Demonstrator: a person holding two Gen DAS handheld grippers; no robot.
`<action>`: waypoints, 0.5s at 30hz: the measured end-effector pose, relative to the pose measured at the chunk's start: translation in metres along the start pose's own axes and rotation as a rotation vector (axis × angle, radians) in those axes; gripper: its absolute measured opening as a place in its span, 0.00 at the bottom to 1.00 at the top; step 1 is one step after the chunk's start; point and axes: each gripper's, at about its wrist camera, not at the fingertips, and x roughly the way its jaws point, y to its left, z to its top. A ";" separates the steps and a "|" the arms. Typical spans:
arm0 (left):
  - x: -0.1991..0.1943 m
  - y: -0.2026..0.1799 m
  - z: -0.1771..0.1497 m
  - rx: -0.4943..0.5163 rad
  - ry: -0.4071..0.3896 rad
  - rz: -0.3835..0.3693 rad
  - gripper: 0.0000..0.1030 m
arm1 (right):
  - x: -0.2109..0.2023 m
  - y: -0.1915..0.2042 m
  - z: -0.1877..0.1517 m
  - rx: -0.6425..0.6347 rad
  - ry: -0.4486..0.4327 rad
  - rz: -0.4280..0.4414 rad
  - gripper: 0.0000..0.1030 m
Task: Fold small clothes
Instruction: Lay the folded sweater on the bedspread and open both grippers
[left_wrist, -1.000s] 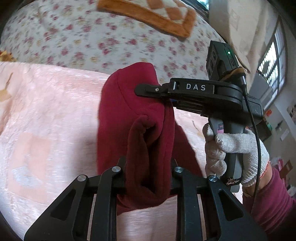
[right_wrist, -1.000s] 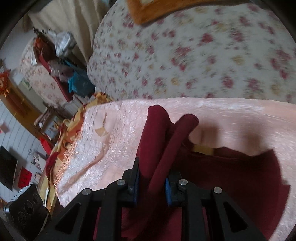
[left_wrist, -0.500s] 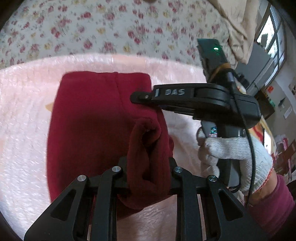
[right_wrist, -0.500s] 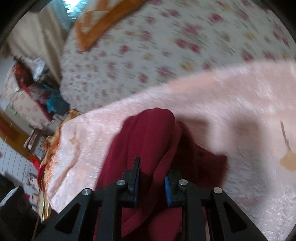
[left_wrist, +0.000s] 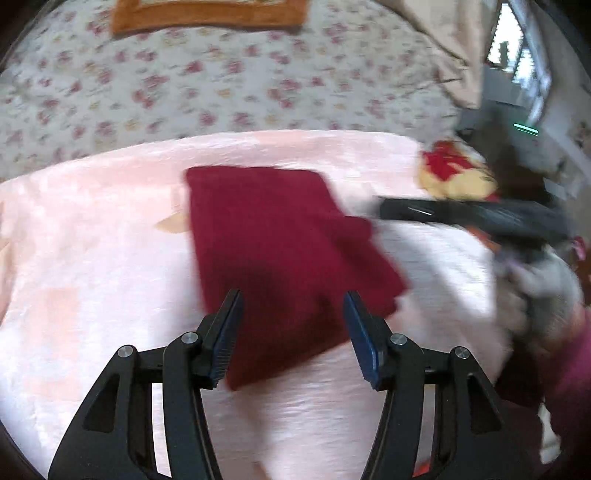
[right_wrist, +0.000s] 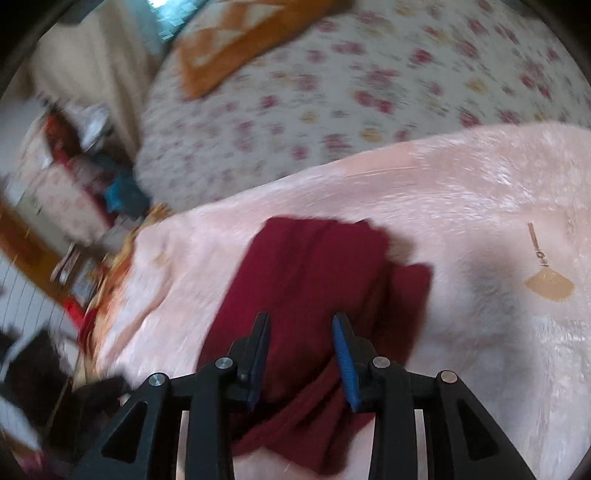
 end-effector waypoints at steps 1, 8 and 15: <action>0.004 0.004 -0.001 -0.012 0.009 0.014 0.54 | -0.005 0.009 -0.009 -0.018 -0.002 0.008 0.32; 0.041 0.014 -0.013 -0.066 0.091 0.042 0.54 | 0.010 0.035 -0.040 -0.055 0.060 0.079 0.32; 0.014 0.014 -0.022 -0.028 0.064 0.062 0.54 | 0.020 0.011 -0.076 -0.078 0.118 -0.022 0.08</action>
